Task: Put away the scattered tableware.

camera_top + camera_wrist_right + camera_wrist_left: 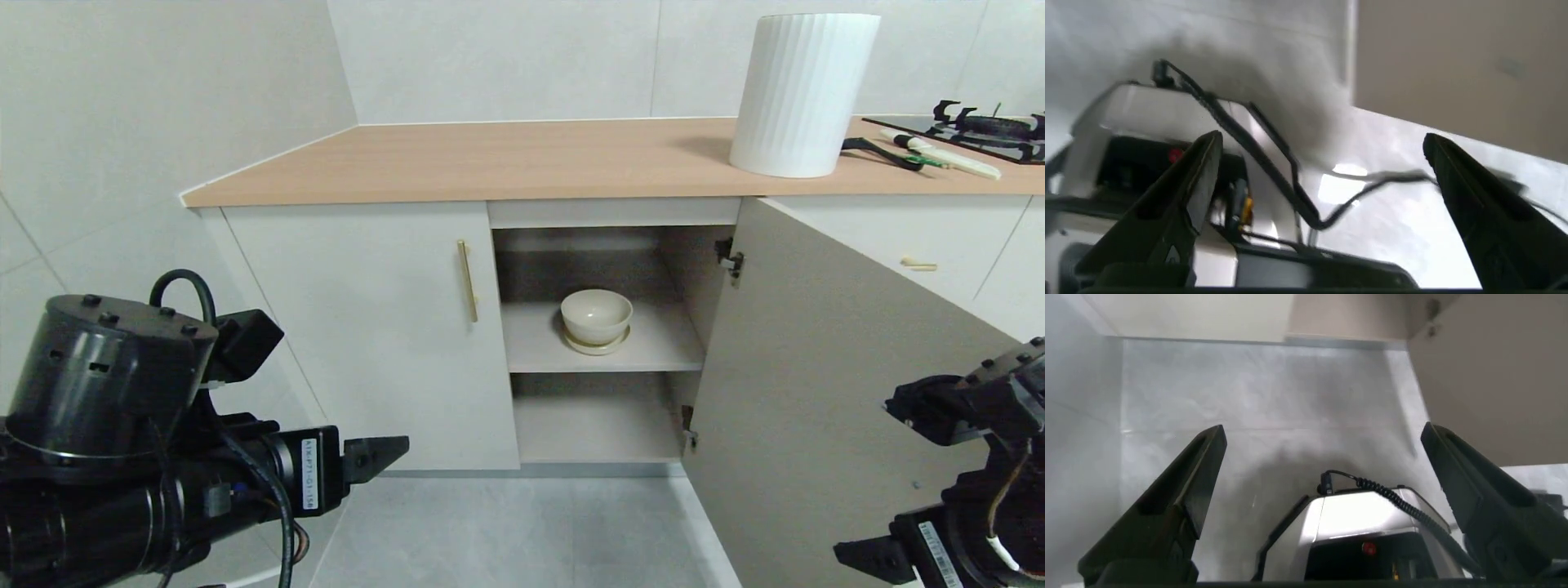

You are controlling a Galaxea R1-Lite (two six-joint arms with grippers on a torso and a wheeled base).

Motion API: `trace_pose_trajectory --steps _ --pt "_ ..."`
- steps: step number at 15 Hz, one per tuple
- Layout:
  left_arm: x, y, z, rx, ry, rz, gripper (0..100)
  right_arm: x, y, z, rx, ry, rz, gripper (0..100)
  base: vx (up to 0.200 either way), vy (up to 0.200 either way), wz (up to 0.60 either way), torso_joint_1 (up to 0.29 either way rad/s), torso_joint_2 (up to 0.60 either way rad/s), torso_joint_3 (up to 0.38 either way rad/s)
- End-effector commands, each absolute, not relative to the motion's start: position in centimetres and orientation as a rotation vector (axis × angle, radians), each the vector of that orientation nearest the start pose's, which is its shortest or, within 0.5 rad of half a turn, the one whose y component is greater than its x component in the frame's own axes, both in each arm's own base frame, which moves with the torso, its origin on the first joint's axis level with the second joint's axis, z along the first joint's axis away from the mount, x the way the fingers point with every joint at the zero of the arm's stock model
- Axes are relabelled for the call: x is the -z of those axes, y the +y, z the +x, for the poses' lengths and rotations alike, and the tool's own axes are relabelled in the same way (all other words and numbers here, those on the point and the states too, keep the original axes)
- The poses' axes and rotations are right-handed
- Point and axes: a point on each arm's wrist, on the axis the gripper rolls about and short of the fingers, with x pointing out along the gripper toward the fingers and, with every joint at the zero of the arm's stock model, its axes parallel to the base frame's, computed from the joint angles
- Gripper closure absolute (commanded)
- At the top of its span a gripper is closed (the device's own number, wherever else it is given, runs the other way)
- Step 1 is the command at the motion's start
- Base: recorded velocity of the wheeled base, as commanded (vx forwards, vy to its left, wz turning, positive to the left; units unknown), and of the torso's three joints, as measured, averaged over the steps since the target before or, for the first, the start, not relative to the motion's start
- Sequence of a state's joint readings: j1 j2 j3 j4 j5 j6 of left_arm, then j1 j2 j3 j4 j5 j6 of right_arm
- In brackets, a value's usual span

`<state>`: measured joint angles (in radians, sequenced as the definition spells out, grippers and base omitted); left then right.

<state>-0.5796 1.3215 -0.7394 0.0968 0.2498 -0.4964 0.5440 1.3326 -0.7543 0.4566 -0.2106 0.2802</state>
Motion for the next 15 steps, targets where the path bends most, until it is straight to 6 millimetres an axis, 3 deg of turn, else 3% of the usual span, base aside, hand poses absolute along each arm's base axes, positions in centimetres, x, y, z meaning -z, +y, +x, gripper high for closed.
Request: trace_pose_trajectory --steps 1,8,10,15 --pt "-19.4 -10.1 16.4 0.153 0.682 -0.201 0 -17.5 8.0 14.1 -0.171 0.994 -0.148 0 0.000 -0.200 0.00 0.007 0.01 0.007" --pt "-19.3 -10.1 16.4 0.154 0.686 -0.200 0 -18.7 6.7 13.4 -0.061 1.009 -0.181 0 0.000 -0.029 0.00 0.000 0.00 -0.001" --pt "-19.3 -10.1 16.4 0.154 0.686 -0.200 0 -20.2 5.9 13.1 -0.040 0.935 -0.131 0 0.000 0.000 0.00 0.000 0.00 0.000" --pt "-19.3 -10.1 16.4 0.154 0.686 -0.200 0 -23.1 5.2 11.2 -0.206 0.696 -0.018 0 0.000 0.000 0.00 0.000 0.00 0.000"
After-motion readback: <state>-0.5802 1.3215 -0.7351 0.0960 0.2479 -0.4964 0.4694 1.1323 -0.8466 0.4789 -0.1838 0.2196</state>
